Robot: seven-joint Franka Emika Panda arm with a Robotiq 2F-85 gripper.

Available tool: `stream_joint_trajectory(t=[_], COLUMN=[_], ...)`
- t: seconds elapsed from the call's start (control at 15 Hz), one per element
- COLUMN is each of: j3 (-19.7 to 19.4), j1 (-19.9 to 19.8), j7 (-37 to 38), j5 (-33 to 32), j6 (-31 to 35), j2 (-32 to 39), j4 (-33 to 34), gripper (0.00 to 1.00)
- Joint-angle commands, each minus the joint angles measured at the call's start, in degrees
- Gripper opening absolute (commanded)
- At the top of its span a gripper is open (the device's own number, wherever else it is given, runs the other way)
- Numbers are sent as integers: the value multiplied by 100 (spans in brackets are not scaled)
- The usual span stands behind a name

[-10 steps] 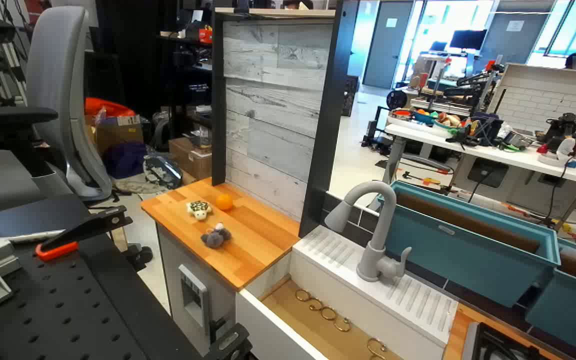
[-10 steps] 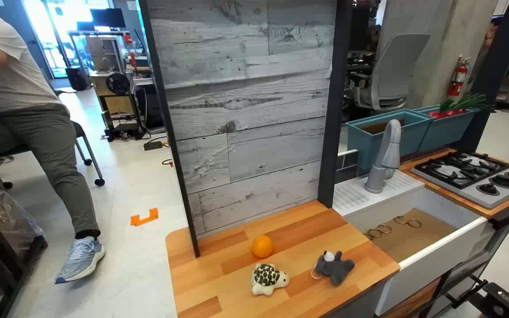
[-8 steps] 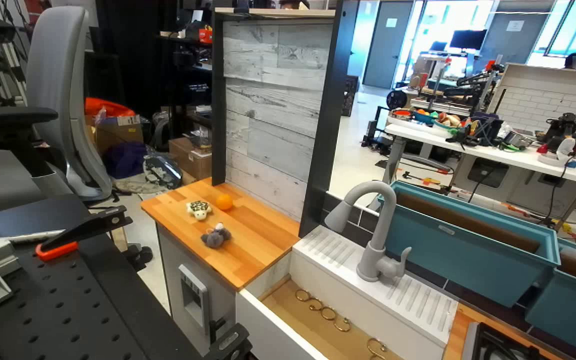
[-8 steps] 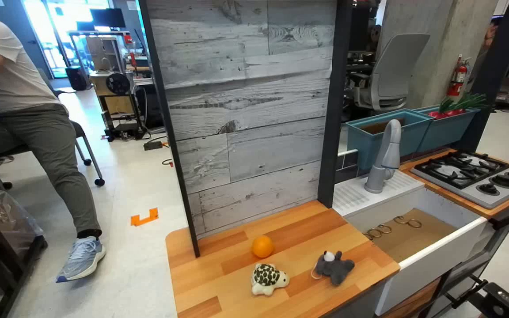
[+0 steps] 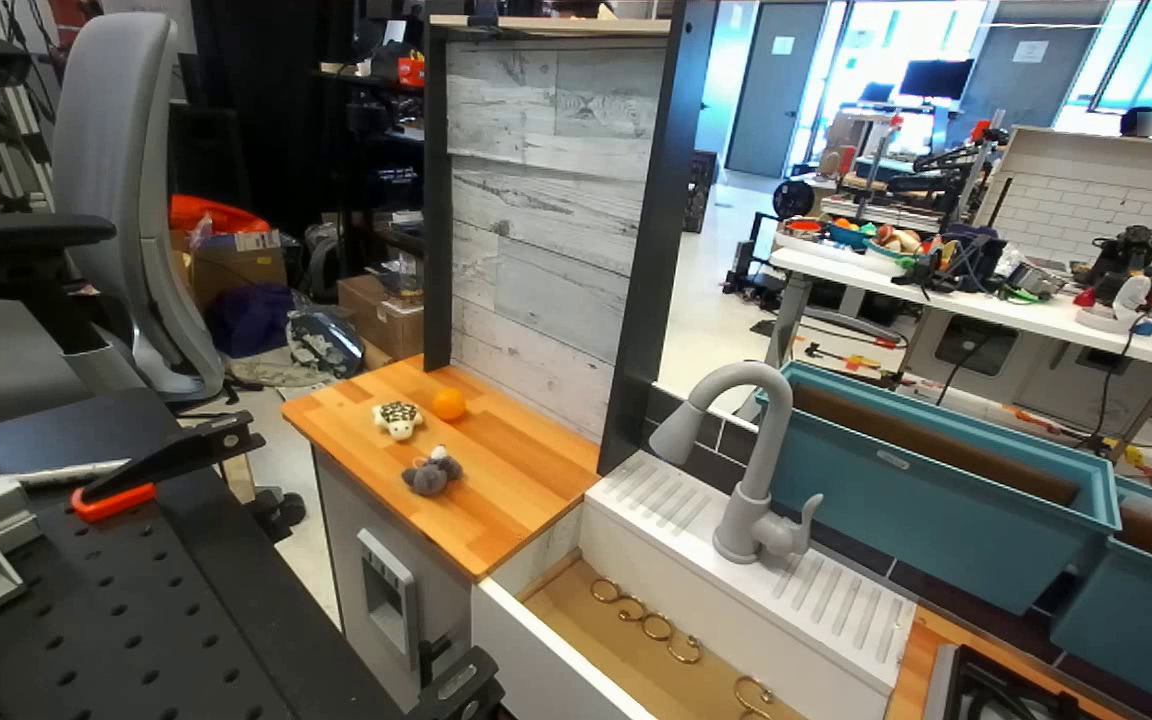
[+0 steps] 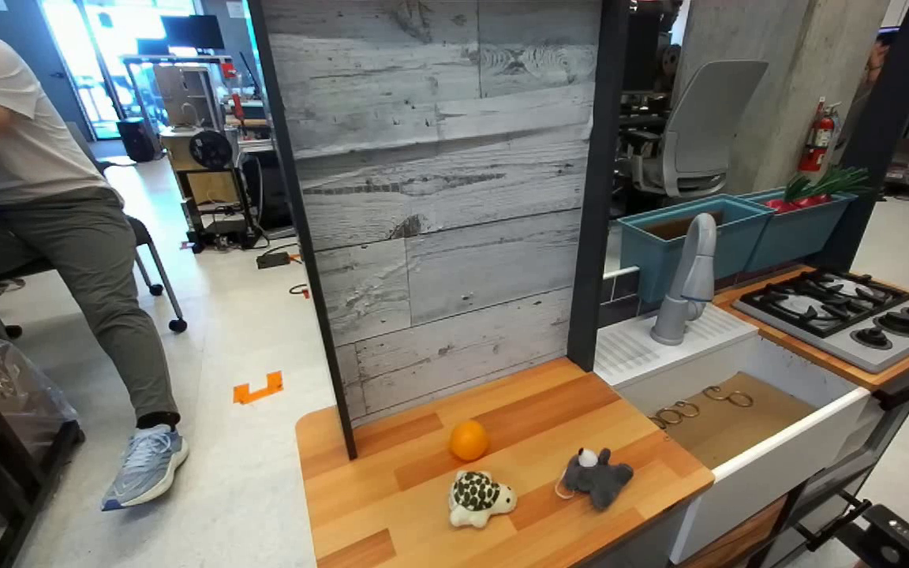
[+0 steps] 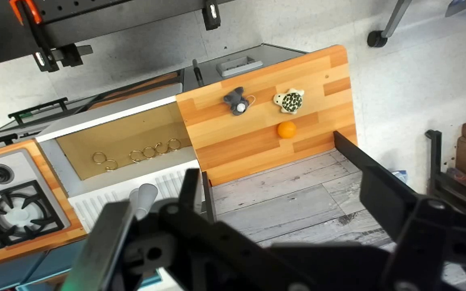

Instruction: Push the nozzle to the left

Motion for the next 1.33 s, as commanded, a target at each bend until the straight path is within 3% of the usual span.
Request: stream_joint_trajectory(t=[0.0,0.6,1.0,1.27], j3=[0,26,-338,-673], j1=[-7,-142,60,230], j7=[62,1002,1648,1681], j5=[-52,-1152,-2045,-2244], j6=[22,1099,1435,1796], j2=[136,1973,3360,4132], j4=[89,572,1010,1477], gripper=[100,100,100,100])
